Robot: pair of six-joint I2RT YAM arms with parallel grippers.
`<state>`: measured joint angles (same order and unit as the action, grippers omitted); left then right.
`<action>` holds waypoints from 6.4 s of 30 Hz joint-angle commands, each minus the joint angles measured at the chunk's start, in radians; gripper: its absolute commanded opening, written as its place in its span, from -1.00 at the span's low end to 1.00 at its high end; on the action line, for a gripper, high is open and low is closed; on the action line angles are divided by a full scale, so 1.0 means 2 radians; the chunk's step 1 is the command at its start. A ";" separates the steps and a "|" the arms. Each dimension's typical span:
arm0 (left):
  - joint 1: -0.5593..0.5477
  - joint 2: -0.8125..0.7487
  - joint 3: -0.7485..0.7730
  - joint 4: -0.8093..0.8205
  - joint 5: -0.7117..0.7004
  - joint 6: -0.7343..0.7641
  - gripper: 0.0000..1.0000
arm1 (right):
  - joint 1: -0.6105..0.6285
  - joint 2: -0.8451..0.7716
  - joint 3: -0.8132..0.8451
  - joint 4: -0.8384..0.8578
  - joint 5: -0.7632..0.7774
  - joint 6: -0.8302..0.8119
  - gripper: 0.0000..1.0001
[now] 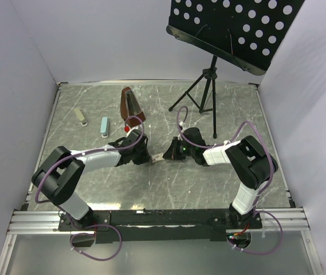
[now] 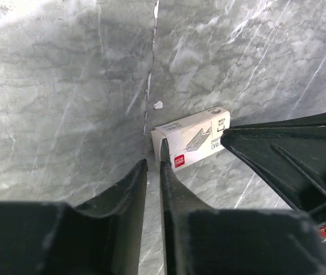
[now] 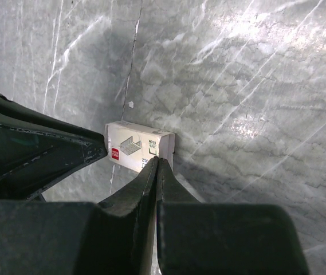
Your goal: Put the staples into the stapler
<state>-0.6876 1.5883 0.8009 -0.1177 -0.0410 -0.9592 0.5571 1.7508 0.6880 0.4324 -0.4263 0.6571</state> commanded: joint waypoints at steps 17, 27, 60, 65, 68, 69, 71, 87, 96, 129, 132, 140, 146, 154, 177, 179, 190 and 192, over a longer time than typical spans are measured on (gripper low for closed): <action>-0.019 0.021 0.046 -0.028 -0.042 0.004 -0.65 | 0.019 -0.026 0.025 -0.024 0.043 -0.028 -0.90; -0.020 0.028 0.054 -0.051 -0.064 0.003 -0.75 | 0.021 -0.029 0.023 -0.024 0.046 -0.029 -0.90; -0.020 0.040 0.063 -0.052 -0.051 0.003 -0.98 | 0.008 -0.019 -0.013 0.076 -0.019 0.047 -0.57; -0.020 0.040 0.065 -0.053 -0.049 0.003 -0.98 | 0.008 -0.009 -0.012 0.088 -0.033 0.055 -0.57; -0.021 0.038 0.064 -0.055 -0.049 0.004 -0.98 | 0.008 -0.003 -0.010 0.090 -0.037 0.056 -0.68; -0.020 0.037 0.066 -0.055 -0.050 0.004 -0.98 | 0.007 -0.002 -0.010 0.089 -0.036 0.056 -0.72; -0.020 0.036 0.067 -0.058 -0.051 0.006 -0.97 | 0.004 0.000 -0.010 0.087 -0.035 0.056 -0.84; -0.020 0.040 0.093 -0.088 -0.057 0.014 -0.98 | -0.033 -0.009 -0.036 0.087 -0.041 0.050 -1.00; -0.020 0.058 0.107 -0.097 -0.063 0.022 -0.98 | -0.055 -0.022 -0.048 0.084 -0.043 0.043 -1.00; -0.037 0.102 0.159 -0.070 -0.039 0.031 -0.98 | -0.143 -0.106 -0.094 -0.005 0.034 -0.003 -1.00; -0.038 0.109 0.165 -0.076 -0.043 0.029 -0.91 | -0.144 -0.112 -0.093 -0.015 0.043 -0.008 -0.82; -0.038 0.093 0.142 -0.084 -0.069 0.020 -0.52 | -0.144 -0.133 -0.096 -0.037 0.065 -0.015 -0.39; -0.031 0.076 0.129 -0.087 -0.075 0.020 -0.44 | -0.144 -0.157 -0.099 -0.060 0.080 -0.018 -0.15; 0.022 -0.029 0.090 -0.101 -0.095 0.041 0.06 | -0.144 -0.265 -0.085 -0.149 0.130 -0.055 0.43; 0.278 -0.019 0.202 -0.213 -0.075 0.119 0.99 | -0.144 -0.326 0.138 -0.360 0.212 -0.236 0.99; 0.282 0.008 0.230 -0.223 -0.074 0.135 0.97 | -0.144 -0.319 0.139 -0.365 0.225 -0.238 1.00; 0.286 0.141 0.309 -0.259 -0.106 0.161 0.64 | -0.144 -0.327 0.105 -0.343 0.229 -0.241 1.00; 0.286 0.152 0.308 -0.258 -0.118 0.161 0.55 | -0.144 -0.332 0.103 -0.342 0.229 -0.240 1.00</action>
<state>-0.1154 1.8759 1.3716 -0.6071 -0.2264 -0.6609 0.2741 1.1156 0.9047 -0.2768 0.0158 0.1921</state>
